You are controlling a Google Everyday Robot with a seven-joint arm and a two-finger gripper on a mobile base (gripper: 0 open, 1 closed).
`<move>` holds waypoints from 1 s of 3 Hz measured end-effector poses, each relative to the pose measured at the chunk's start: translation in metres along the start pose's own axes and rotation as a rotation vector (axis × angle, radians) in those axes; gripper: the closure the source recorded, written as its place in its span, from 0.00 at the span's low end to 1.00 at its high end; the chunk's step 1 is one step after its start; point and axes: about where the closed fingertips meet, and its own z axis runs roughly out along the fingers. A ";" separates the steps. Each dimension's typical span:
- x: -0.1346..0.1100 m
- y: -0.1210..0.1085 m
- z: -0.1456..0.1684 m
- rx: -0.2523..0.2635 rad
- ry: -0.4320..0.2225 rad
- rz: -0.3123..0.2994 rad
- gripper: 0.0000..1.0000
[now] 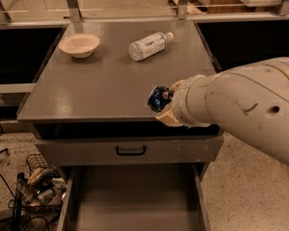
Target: Pick pepsi can from middle drawer and place on counter
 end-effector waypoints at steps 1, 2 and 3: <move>-0.011 -0.015 0.011 0.016 -0.020 -0.005 1.00; -0.035 -0.034 0.032 0.004 -0.038 -0.030 1.00; -0.062 -0.049 0.057 -0.022 -0.046 -0.063 1.00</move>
Offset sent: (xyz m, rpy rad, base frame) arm 0.1018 0.0467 0.0289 0.0087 -0.0397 0.0886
